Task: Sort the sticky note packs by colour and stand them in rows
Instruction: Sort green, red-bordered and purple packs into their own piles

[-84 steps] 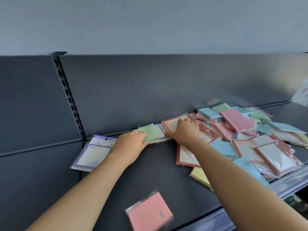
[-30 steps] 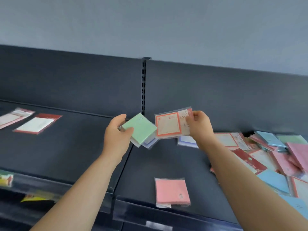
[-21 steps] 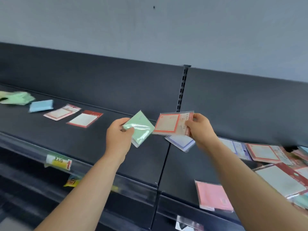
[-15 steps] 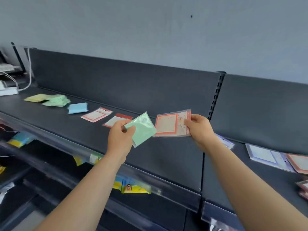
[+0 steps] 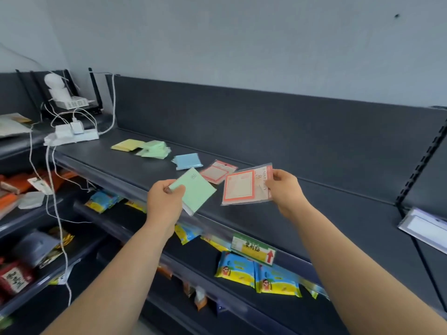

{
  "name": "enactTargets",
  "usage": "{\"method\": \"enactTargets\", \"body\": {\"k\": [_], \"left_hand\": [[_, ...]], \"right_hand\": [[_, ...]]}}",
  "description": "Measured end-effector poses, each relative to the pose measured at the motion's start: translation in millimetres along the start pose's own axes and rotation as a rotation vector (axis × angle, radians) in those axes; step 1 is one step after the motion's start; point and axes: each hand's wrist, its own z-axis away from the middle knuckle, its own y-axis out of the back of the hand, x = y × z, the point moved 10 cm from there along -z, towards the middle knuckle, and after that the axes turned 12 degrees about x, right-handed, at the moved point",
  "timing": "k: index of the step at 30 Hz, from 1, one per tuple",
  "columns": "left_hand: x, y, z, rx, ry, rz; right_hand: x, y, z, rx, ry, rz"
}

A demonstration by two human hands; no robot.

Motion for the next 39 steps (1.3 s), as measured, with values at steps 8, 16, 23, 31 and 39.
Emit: {"method": "enactTargets", "body": {"k": [8,16,23,31,39], "left_hand": [[-7.8,5.1,-78.4,0.057,0.009,0.003],[-13.6,-22.0,-155.2,0.068,0.001,-0.038],[-20.3,-51.3,-198.6,0.034,-0.020,-0.054],[-3.4,-66.6,-237.8,-0.010,-0.146,-0.091],[38.8,-40.8,-312.6,0.018,-0.300,-0.154]], "right_hand": [[-11.3,-64.4,-39.5,0.013,0.014,0.069],[-7.8,-118.0,-107.4,-0.005,0.012,0.226],[-4.3,-153.6,-142.6,0.001,0.096,0.372],[-13.6,-178.3,-150.0,0.001,0.274,0.680],[-57.2,-237.4,-134.5,0.037,0.369,0.588]]}}
